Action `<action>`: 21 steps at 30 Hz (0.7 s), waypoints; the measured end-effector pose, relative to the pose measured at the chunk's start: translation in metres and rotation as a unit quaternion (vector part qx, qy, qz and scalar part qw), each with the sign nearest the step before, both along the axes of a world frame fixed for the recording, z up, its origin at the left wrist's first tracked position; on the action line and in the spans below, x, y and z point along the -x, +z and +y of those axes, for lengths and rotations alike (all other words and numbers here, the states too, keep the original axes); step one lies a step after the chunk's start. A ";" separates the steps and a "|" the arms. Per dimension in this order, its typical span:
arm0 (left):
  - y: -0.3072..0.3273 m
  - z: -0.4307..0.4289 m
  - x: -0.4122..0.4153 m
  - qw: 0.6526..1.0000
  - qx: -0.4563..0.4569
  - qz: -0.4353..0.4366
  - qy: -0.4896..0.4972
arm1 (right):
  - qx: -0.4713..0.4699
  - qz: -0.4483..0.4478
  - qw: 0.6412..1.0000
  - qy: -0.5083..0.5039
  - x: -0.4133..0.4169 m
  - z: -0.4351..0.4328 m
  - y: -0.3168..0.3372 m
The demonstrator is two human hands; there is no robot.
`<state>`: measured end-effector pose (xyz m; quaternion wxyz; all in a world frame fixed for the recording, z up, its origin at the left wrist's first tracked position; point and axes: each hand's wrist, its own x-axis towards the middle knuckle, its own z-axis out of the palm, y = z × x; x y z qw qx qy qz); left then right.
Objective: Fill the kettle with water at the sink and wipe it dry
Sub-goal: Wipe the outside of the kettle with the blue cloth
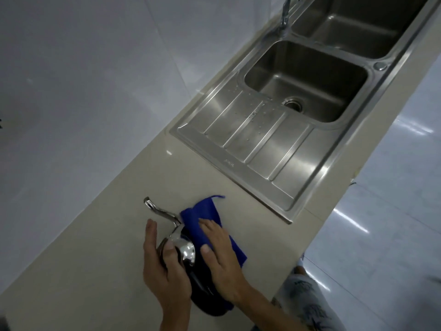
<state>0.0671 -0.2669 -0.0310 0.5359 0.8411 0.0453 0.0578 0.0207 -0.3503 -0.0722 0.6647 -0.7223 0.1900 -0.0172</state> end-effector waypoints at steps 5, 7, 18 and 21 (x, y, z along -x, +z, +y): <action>0.003 -0.001 0.002 1.000 -0.014 0.012 0.000 | -0.071 -0.011 0.997 0.037 -0.043 -0.029 -0.015; 0.002 0.002 0.001 1.000 -0.016 0.012 0.012 | -0.132 0.065 0.989 -0.008 -0.036 -0.028 -0.029; -0.004 0.009 -0.004 0.999 0.011 0.036 -0.009 | 0.031 -0.057 0.995 0.072 -0.022 -0.017 0.003; -0.002 0.016 -0.016 0.997 0.000 0.033 -0.076 | -0.071 -0.022 0.997 0.015 -0.037 -0.029 -0.014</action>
